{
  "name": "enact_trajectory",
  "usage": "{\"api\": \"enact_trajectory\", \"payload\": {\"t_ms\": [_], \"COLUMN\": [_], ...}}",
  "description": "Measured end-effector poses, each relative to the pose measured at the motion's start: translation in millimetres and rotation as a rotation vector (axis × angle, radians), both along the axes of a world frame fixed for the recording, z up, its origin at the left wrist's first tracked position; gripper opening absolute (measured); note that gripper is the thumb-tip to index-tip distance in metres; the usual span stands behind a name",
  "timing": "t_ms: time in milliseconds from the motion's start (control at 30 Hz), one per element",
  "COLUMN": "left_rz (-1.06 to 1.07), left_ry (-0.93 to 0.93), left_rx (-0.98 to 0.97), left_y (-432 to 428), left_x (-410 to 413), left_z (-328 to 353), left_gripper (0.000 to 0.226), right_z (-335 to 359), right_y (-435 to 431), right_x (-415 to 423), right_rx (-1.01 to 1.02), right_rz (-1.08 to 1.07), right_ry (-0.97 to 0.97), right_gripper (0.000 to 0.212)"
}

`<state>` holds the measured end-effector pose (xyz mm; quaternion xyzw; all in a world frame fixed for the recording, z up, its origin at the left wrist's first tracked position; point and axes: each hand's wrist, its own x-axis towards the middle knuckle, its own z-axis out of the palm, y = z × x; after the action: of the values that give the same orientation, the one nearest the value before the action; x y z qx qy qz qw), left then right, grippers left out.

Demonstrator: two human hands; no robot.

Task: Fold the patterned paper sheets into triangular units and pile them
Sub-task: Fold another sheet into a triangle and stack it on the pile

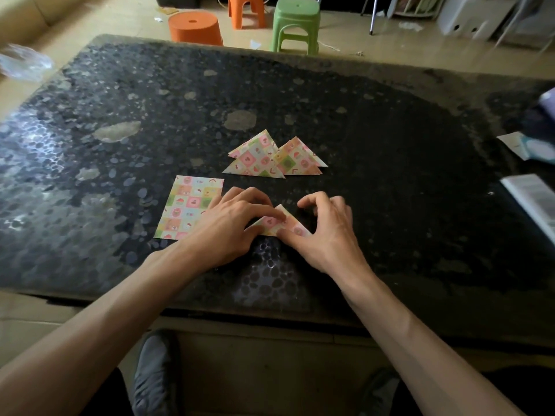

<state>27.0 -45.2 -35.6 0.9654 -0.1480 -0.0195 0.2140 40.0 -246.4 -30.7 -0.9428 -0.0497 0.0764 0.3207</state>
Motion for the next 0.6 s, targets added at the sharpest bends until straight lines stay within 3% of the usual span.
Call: {"api": "enact_trajectory", "payload": {"t_ms": [167, 600], "left_rz": [-0.002, 0.001], "left_ry": [-0.002, -0.002], "left_rx": [-0.005, 0.002], "left_y": [2.2, 2.5], "left_x": [-0.3, -1.2], "left_z": [-2.3, -4.0], "left_gripper": [0.035, 0.037], "right_z": [-1.2, -2.9], "right_y": [-2.3, -9.7], "right_x": [2.7, 4.7], "right_rx": [-0.138, -0.086], "right_rz": [-0.026, -0.005], "right_ry": [0.008, 0.066], "right_gripper": [0.082, 0.064]}}
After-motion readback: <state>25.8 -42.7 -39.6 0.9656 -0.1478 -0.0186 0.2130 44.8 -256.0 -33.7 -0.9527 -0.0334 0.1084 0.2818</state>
